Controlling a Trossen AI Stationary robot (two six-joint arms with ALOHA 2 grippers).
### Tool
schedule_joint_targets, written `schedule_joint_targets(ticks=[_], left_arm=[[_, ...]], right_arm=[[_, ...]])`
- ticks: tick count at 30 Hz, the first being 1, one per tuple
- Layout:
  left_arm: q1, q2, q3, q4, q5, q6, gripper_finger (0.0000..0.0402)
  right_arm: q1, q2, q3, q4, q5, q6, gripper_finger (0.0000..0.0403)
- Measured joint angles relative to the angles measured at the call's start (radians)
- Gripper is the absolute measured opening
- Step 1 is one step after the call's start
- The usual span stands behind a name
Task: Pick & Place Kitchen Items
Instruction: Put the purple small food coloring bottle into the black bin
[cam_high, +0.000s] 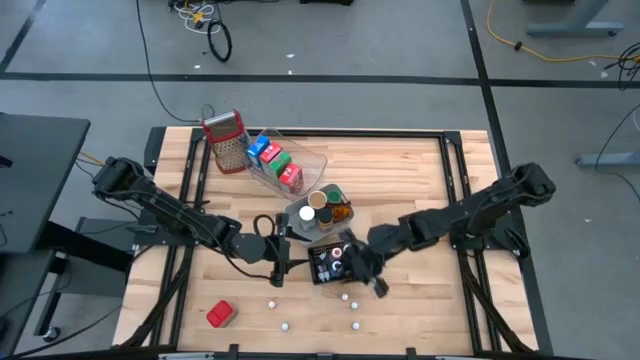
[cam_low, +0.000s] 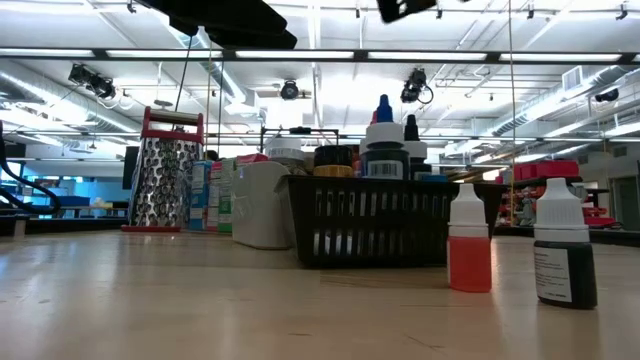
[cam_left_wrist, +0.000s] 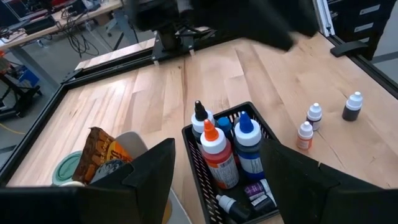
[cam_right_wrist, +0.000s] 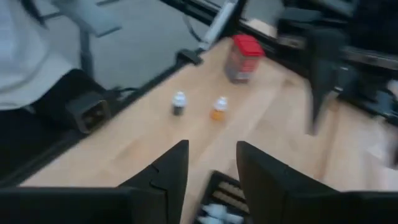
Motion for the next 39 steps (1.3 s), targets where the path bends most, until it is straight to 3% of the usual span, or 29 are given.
schedule_joint_targets(ticks=[4,9,14,25,34,39], left_arm=[[0.0,0.0,0.0,0.0,0.0,-0.023,0.0245],[0.0,0.0,0.0,0.0,0.0,-0.045,0.0245],[0.0,0.0,0.0,0.007,-0.001,-0.045,0.0245],[0.0,0.0,0.0,0.016,-0.002,-0.133,0.0245],[0.0,0.0,0.0,0.026,-0.001,-0.135,0.0245],[0.0,0.0,0.0,0.025,-0.001,-0.133,0.0245]], right_arm=[[0.065,0.0,-0.001,0.01,0.028,0.043,0.0162],[0.123,0.03,-0.055,0.047,0.033,0.212,0.0185],[0.175,0.113,-0.163,0.276,0.037,0.349,0.0192],[0.201,0.34,-0.275,0.582,0.087,0.348,0.0172],[0.201,0.398,-0.274,0.599,0.085,0.381,0.015],[0.201,0.398,-0.274,0.601,0.084,0.366,0.0109]])
